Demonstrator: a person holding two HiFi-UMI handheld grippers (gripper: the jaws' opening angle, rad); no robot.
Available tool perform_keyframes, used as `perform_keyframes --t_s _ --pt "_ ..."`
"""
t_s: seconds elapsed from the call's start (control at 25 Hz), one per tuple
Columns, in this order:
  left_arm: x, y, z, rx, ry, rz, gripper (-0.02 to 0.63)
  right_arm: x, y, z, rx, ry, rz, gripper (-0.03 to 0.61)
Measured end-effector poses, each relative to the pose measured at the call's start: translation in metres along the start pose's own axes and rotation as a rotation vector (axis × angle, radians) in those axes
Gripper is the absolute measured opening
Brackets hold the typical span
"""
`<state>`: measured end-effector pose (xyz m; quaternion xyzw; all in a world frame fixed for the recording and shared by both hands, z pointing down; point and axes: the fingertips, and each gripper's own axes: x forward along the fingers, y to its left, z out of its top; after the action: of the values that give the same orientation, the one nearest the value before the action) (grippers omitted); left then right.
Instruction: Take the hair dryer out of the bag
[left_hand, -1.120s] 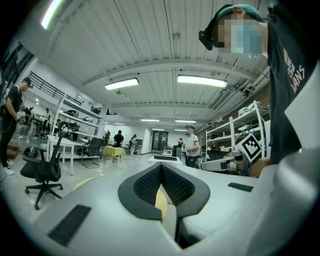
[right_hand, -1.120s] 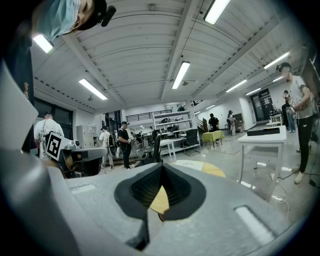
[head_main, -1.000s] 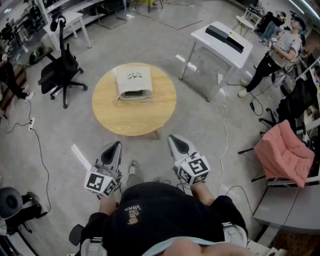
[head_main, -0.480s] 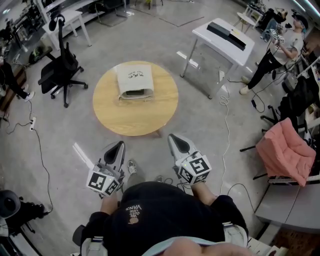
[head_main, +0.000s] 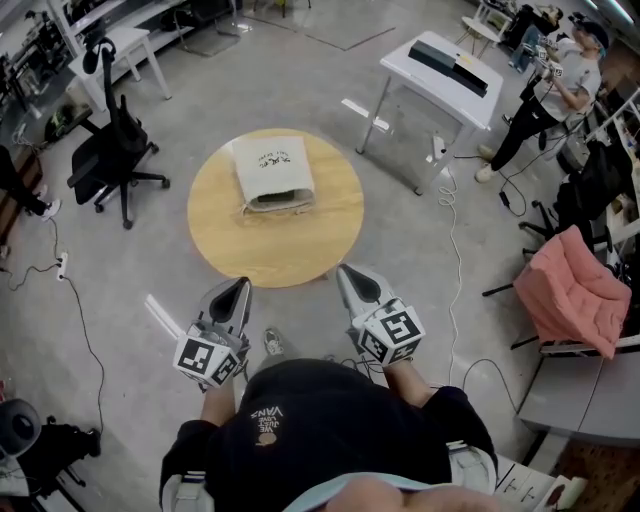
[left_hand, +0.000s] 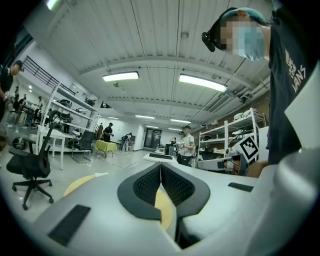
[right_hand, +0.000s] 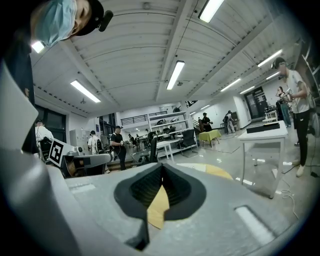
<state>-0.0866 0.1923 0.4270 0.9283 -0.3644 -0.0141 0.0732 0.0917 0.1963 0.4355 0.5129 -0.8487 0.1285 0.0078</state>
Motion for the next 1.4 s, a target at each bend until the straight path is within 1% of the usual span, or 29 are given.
perform_keyframes --t_s 0.16,0.36,0.68,0.8,0.96,1.16,1.4 --pt "0.003 0.034 0.003 0.007 0.021 -0.027 0.008 0.029 0.007 0.001 0.025 -0.003 -0.01 -0.002" --pt "0.005 0.077 0.006 -0.006 0.033 -0.043 0.008 0.065 0.014 0.002 0.04 0.001 -0.042 -0.002" --pt "0.01 0.126 0.007 0.002 0.057 -0.121 0.008 0.103 0.027 0.001 0.055 -0.007 -0.118 -0.002" --pt "0.011 0.142 0.007 -0.003 0.057 -0.135 0.008 0.112 0.031 0.0 0.056 -0.009 -0.146 -0.002" --pt "0.013 0.154 0.002 -0.019 0.068 -0.15 0.008 0.121 0.037 0.0 0.054 -0.01 -0.169 -0.002" --pt "0.021 0.159 -0.007 -0.03 0.075 -0.168 0.008 0.128 0.036 -0.006 0.053 0.007 -0.175 -0.002" --pt "0.034 0.161 -0.015 -0.017 0.099 -0.186 0.008 0.148 0.026 -0.01 0.049 0.036 -0.144 -0.002"
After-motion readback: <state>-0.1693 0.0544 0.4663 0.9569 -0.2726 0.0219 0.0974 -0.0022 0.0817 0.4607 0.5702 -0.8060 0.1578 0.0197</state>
